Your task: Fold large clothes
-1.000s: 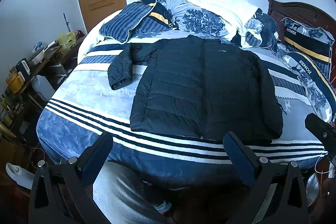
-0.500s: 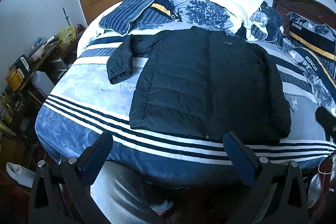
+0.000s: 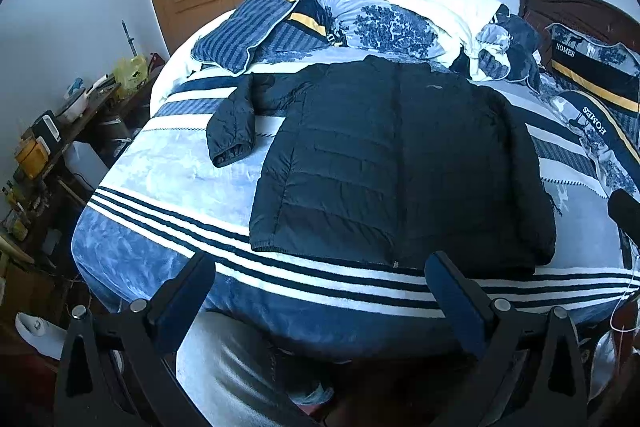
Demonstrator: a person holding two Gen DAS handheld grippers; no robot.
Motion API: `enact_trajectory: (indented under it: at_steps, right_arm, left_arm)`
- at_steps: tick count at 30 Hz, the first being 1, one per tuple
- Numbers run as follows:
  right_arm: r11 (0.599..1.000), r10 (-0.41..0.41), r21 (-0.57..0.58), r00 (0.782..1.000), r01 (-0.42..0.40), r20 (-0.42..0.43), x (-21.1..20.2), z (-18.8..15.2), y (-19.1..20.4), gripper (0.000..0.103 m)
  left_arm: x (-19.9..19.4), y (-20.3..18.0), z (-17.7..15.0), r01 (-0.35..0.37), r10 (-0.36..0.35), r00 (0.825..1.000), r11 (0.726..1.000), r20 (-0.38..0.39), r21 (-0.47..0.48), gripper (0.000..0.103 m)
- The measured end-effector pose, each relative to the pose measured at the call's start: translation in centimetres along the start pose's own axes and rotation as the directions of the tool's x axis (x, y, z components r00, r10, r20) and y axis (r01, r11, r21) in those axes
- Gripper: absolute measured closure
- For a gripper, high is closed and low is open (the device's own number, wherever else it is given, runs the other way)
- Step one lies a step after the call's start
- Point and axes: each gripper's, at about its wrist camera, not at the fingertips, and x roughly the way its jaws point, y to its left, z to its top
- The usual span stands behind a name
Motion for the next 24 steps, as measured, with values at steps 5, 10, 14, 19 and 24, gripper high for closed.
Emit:
enact_trajectory:
  at_steps: [5, 10, 14, 19, 24]
  right_arm:
    - [0.999, 0.022, 0.042, 0.999, -0.021, -0.036, 1.5, 0.6, -2.5, 0.001]
    - [0.982, 0.167, 0.112, 0.978, -0.153, -0.127, 4.3, 2.5, -6.9, 0.002]
    - [0.990, 0.134, 0.057, 0.976, -0.126, -0.174, 7.1, 4.3, -9.3, 0.002]
    - [0.979, 0.198, 0.095, 0.946, -0.180, -0.256, 12.3, 6.9, -12.2, 0.016]
    - [0.972, 0.235, 0.112, 0.905, -0.208, -0.355, 18.9, 10.1, -14.8, 0.018]
  left_arm:
    - [1.3, -0.5, -0.4, 0.103, -0.102, 0.995, 0.994, 0.022, -0.046, 0.000]
    - [4.4, -3.9, 0.1, 0.236, -0.235, 0.971, 0.972, -0.043, 0.022, 0.000]
    - [7.7, -8.3, 0.8, 0.313, -0.304, 0.947, 0.946, -0.104, 0.087, 0.000]
    - [12.4, -13.8, 1.7, 0.458, -0.429, 0.874, 0.885, -0.228, 0.089, 0.000]
    - [18.5, -20.5, 2.6, 0.652, -0.617, 0.720, 0.758, -0.318, 0.005, 0.001]
